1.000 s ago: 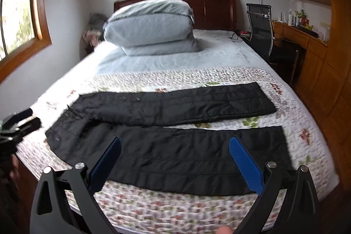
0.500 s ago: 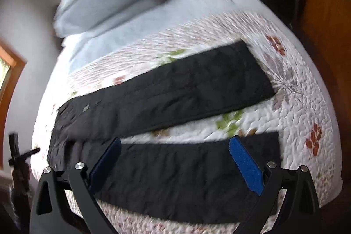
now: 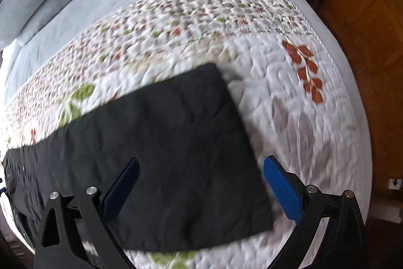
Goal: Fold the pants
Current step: 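Grasp the waistband of the black pants with the left gripper while the right gripper grasps the leg hem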
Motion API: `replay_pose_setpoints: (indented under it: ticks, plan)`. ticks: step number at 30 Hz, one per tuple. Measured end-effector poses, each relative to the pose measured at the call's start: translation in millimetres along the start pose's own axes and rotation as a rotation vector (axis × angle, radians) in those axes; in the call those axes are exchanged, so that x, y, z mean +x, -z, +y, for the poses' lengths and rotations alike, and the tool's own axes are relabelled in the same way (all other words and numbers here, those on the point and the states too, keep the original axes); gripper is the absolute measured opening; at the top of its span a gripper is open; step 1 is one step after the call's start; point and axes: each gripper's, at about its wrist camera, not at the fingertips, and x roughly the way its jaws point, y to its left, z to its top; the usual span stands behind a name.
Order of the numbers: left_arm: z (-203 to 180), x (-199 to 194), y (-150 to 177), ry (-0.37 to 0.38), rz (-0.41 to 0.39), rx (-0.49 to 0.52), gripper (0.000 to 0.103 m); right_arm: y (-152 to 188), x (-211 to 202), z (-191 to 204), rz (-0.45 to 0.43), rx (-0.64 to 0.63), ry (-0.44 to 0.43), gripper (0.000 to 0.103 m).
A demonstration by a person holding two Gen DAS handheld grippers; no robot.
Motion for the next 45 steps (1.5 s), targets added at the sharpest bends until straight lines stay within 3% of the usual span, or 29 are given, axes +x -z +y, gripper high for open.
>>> replay_pose_setpoints:
  ticks: [2, 5, 9, 13, 14, 16, 20, 21, 23, 28, 30, 34, 35, 38, 45]
  plan:
    - [2.1, -2.5, -10.2, -0.006, -0.009, -0.014, 0.101, -9.2, 8.1, -4.8, 0.002, -0.001, 0.012, 0.100]
    - [1.1, -11.3, -20.3, -0.075, -0.036, -0.005, 0.101, -17.9, 19.4, -6.8, 0.014, -0.002, 0.039, 0.100]
    - [-0.4, -10.7, -39.7, -0.163, -0.011, 0.008, 0.101, -23.7, 31.6, -3.2, 0.023, -0.023, 0.064, 0.100]
    - [-6.8, 7.9, -53.8, -0.085, 0.058, -0.015, 0.101, -24.1, 39.4, 7.5, 0.028, -0.052, 0.055, 0.100]
    - [-9.1, 12.0, -55.9, -0.096, 0.068, -0.007, 0.101, -23.7, 40.6, 12.1, 0.023, -0.066, 0.062, 0.100]
    - [-14.1, 17.3, -59.5, -0.101, 0.080, 0.013, 0.101, -21.6, 41.8, 16.9, 0.011, -0.077, 0.061, 0.100]
    - [-15.7, 17.5, -64.3, -0.015, 0.081, -0.005, 0.100, -9.2, 39.7, 39.2, -0.021, -0.108, 0.079, 0.098]
    - [-16.5, 17.6, -63.9, -0.011, 0.078, -0.001, 0.099, -9.3, 42.1, 45.6, -0.027, -0.113, 0.075, 0.095]
    - [-21.7, 23.4, -57.5, -0.052, 0.077, 0.035, 0.077, -4.4, 39.1, 52.7, -0.043, -0.117, 0.073, 0.088]
    - [-45.6, 30.0, -35.5, -0.101, 0.056, 0.110, 0.053, -1.1, 31.0, 56.1, -0.055, -0.125, 0.094, 0.075]
    - [-52.2, 24.9, -29.4, -0.120, 0.054, 0.129, 0.046, 2.2, 26.2, 58.8, -0.064, -0.119, 0.102, 0.063]
    - [-75.7, 18.2, -13.4, -0.139, 0.046, 0.145, 0.031, 5.7, 15.2, 58.3, -0.067, -0.132, 0.074, 0.021]
    - [-80.1, 17.0, -12.0, -0.143, 0.044, 0.149, 0.028, 7.3, 10.0, 61.5, -0.073, -0.143, 0.072, 0.018]
    - [-99.4, 12.7, -3.5, -0.163, 0.030, 0.160, 0.026, 12.7, -2.9, 72.3, -0.082, -0.181, 0.092, 0.012]
    - [-124.2, -7.2, 8.8, -0.144, -0.031, 0.188, 0.023, 28.2, -40.1, 87.8, -0.154, -0.212, 0.101, 0.009]
